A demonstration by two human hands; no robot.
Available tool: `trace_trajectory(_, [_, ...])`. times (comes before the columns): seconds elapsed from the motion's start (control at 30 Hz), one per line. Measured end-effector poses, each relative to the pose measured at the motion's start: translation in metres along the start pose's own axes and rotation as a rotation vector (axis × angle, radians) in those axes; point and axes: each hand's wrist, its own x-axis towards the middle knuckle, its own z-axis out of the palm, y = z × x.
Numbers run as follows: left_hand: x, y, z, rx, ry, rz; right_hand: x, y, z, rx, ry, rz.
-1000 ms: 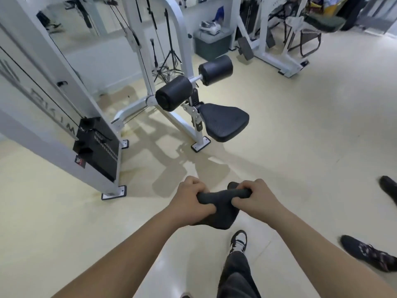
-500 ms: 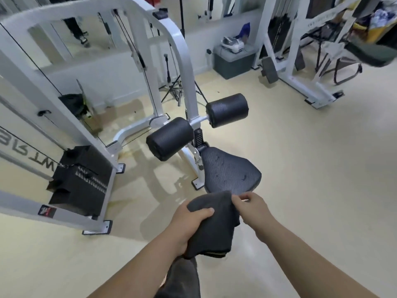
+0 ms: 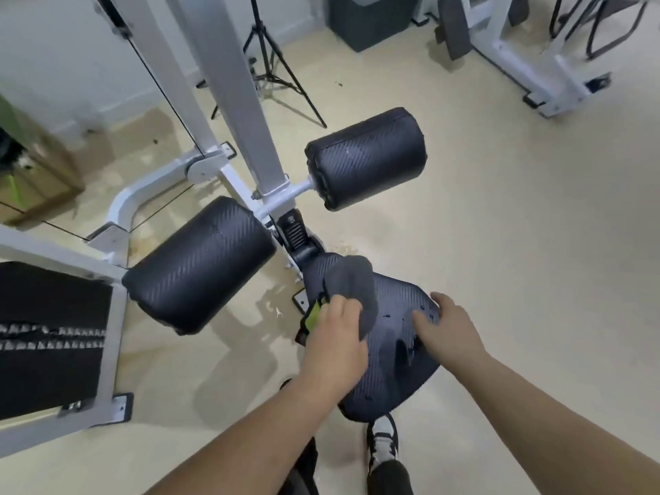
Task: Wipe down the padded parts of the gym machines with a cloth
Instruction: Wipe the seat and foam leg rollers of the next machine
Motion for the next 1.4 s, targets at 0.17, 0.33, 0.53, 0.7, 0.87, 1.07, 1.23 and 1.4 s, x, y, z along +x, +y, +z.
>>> trace_trajectory(0.17, [0.016,-0.030,0.056,0.362,-0.197,0.138,0.077,0.019,0.008,-0.160,-0.066,0.038])
trace_trajectory(0.33, [0.041,-0.036,0.089,0.292,-0.126,0.081,0.112,0.015,0.027,-0.137,-0.159,-0.034])
trace_trajectory(0.53, [0.066,-0.062,0.109,0.339,0.085,0.189,0.147,0.009,0.039,-0.137,-0.221,-0.008])
trace_trajectory(0.7, [0.134,-0.093,0.068,0.430,0.141,-0.053,0.158,0.007,0.034,-0.290,-0.235,-0.037])
trace_trajectory(0.87, [0.116,-0.037,0.107,0.224,0.204,-0.295,0.160,0.010,0.037,-0.381,-0.198,-0.081])
trace_trajectory(1.07, [0.053,-0.054,0.124,0.309,0.102,0.143,0.173,0.012,0.036,-0.376,-0.294,-0.065])
trace_trajectory(1.23, [0.109,-0.121,0.072,0.452,0.112,0.087,0.179,0.011,0.041,-0.438,-0.310,-0.081])
trace_trajectory(1.4, [0.095,-0.055,0.111,0.263,0.239,-0.266,0.182,0.014,0.042,-0.450,-0.303,-0.082])
